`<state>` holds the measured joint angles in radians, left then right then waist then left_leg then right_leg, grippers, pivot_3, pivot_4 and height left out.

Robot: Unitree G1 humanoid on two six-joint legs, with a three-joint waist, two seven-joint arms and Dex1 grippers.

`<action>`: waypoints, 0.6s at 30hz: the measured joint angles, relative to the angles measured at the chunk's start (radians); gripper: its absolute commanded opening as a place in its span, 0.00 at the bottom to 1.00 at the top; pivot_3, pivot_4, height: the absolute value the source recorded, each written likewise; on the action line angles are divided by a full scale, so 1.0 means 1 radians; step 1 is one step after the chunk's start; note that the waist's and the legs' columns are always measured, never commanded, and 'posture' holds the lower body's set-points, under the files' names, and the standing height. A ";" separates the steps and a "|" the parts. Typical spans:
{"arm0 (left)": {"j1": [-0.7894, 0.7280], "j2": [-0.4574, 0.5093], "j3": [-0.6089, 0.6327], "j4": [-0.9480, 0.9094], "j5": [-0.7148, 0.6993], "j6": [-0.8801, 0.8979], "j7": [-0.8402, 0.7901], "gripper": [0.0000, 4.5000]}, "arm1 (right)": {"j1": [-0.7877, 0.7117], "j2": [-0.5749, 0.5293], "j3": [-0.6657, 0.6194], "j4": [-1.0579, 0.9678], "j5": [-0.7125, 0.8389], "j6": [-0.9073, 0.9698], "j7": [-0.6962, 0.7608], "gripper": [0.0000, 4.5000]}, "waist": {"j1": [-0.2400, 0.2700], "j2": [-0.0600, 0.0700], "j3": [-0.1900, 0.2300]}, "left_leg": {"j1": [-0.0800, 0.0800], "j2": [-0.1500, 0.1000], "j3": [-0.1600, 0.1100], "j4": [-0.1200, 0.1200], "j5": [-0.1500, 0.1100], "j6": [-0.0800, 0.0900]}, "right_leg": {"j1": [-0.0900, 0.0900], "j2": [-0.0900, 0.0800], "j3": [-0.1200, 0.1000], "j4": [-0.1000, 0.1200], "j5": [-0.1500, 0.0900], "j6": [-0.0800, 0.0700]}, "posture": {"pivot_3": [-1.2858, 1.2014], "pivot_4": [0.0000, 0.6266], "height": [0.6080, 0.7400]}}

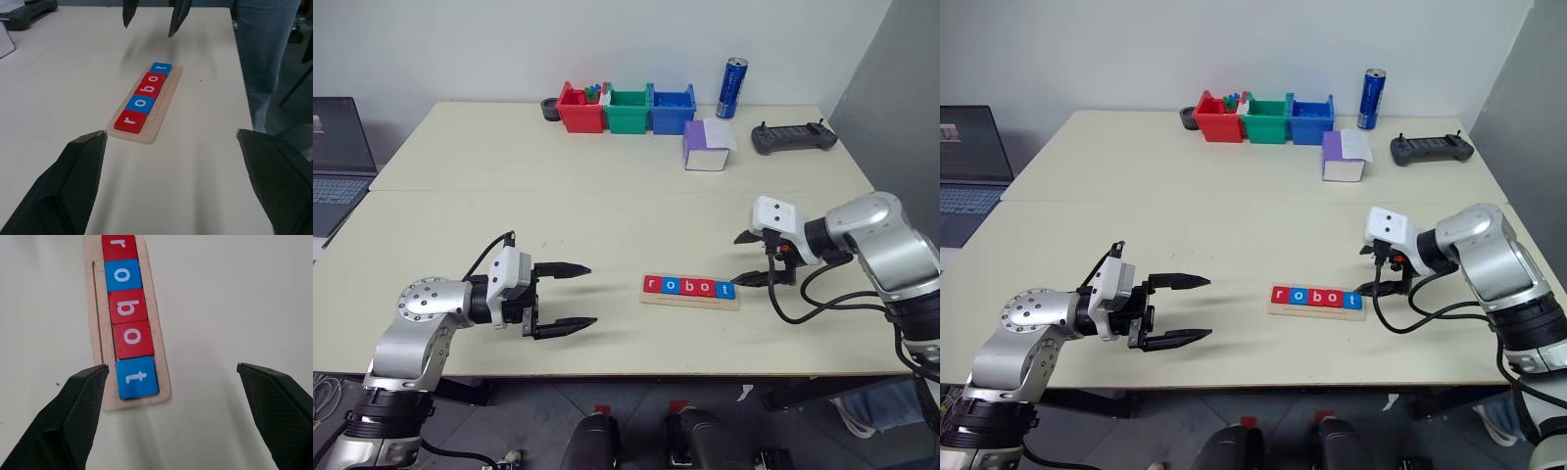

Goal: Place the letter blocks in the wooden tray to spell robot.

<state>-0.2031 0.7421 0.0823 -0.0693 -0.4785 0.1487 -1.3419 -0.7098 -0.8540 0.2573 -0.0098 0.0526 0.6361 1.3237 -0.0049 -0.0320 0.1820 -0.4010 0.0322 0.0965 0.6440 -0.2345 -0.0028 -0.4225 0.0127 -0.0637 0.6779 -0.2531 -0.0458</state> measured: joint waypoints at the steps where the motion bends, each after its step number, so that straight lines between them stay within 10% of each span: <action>1: 0.000 0.000 0.000 0.000 0.000 0.000 0.000 1.00 | 0.015 -0.006 -0.007 -0.002 0.007 0.004 -0.006 0.99 | 0.000 0.000 0.000 | 0.000 0.000 0.000 0.000 0.000 0.000 | 0.000 0.000 0.000 0.000 0.000 0.000 | 0.52 0.24 1.00; 18: -0.002 0.056 0.056 -0.042 -0.057 0.092 0.045 1.00 | 0.390 -0.195 -0.437 0.038 0.286 -0.145 0.101 0.99 | 0.001 0.000 0.000 | 0.000 0.000 -0.001 0.000 0.000 0.000 | 0.001 0.000 -0.001 -0.002 0.000 0.000 | 0.52 0.24 1.00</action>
<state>-0.2048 0.7984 0.1381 -0.1111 -0.5352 0.2408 -1.2965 -0.3200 -1.0488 -0.1795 0.0284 0.3389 0.4908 1.4244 -0.0039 -0.0323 0.1821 -0.4008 0.0322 0.0958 0.6436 -0.2346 -0.0027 -0.4218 0.0129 -0.0644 0.6764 -0.2532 -0.0457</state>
